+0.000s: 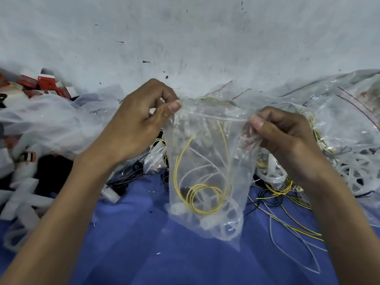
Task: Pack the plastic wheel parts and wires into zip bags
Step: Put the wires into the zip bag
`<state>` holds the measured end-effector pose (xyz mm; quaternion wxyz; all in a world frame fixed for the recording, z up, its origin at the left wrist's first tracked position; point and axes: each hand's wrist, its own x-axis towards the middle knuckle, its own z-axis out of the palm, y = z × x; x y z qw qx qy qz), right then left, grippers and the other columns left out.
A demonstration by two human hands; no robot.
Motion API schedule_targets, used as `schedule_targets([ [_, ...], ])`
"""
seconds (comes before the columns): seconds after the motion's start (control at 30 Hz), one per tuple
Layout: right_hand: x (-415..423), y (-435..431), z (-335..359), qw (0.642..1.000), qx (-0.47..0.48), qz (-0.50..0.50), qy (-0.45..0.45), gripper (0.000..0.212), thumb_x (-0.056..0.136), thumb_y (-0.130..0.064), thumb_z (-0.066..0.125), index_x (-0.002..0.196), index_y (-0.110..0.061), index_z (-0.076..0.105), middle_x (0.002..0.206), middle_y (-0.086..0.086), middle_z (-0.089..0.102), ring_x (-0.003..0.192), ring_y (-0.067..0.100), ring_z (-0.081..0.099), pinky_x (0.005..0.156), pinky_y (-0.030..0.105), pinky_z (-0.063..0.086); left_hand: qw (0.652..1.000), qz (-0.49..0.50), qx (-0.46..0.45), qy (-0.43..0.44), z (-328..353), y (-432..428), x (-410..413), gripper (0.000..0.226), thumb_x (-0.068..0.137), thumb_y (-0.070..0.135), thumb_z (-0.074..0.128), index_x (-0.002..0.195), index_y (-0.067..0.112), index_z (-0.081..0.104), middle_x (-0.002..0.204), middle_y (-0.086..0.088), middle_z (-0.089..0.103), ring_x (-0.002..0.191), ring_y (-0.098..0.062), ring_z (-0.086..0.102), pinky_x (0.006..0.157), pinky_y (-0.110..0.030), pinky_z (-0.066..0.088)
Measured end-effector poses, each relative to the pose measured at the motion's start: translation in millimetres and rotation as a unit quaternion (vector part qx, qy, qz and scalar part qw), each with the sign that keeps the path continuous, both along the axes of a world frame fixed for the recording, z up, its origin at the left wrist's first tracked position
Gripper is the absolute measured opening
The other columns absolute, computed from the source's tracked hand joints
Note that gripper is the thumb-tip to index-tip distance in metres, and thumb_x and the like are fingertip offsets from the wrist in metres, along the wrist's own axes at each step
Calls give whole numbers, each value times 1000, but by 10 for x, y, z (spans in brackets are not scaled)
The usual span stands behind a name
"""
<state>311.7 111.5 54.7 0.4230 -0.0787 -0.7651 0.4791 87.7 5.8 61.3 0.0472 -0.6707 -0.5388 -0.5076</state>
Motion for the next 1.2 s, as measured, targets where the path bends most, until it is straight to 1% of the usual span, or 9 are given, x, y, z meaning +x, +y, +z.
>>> schedule_targets([
  [0.23,25,-50,5,968,37,40,-243,33,86,-25,49,71,2,62,65,1,65,64,2,63,61,9,46,997,-41,-2,-72,105,-94,136,28,94,34,44,94,8,53,96,8,61,70,-11,63,62,-30,54],
  [0.37,-72,-237,-21,936,-15,200,-290,32,94,-21,43,79,-1,63,72,-7,66,72,2,64,70,15,49,996,-61,64,-31,249,-260,135,25,94,40,42,85,18,51,62,4,57,43,-7,51,46,-17,37],
  [0.53,-359,-354,-367,829,-1,357,-432,32,99,-11,35,111,16,47,107,34,61,95,38,63,85,39,50,990,-91,-84,64,136,-214,1,28,96,39,45,74,22,48,53,19,49,43,4,40,42,-4,29],
  [0.7,-418,70,-728,875,-26,133,-464,27,96,0,43,119,-14,40,98,10,64,86,28,66,81,31,51,913,-20,-374,161,-403,218,-150,35,98,37,44,65,25,39,62,8,43,58,2,41,61,-16,33],
  [0.77,-523,324,-776,918,5,8,-396,25,93,3,48,111,-14,50,94,4,63,86,17,61,83,28,48,889,-36,-432,147,-660,356,-45,31,99,30,44,69,23,40,67,4,44,66,-8,44,63,-22,34],
  [0.9,-1049,677,-667,921,106,-122,-355,16,91,-8,54,106,-13,59,105,1,61,100,14,58,74,11,41,861,-66,-467,190,-926,468,179,28,100,34,41,75,22,43,70,8,44,73,-14,46,63,-27,32],
  [0.97,-1380,741,-679,893,186,-136,-387,29,91,-24,58,116,-9,58,125,10,55,115,23,51,91,27,45,876,-71,-441,183,-940,475,186,34,100,33,42,67,25,39,66,10,43,67,-12,44,64,-27,29],
  [1.1,-1814,713,-911,701,364,-136,-598,82,81,-65,52,139,-9,36,151,11,26,137,41,16,109,54,17,872,-78,-444,191,-997,465,205,26,99,30,45,76,21,52,82,0,58,84,-22,54,75,-29,39],
  [1.2,-1900,692,-1078,697,356,-181,-595,71,84,-58,50,136,-11,38,144,12,32,132,39,22,104,62,13,864,-70,-456,200,-1028,468,227,25,98,30,47,104,14,64,112,-8,63,104,-24,55,86,-29,41],
])
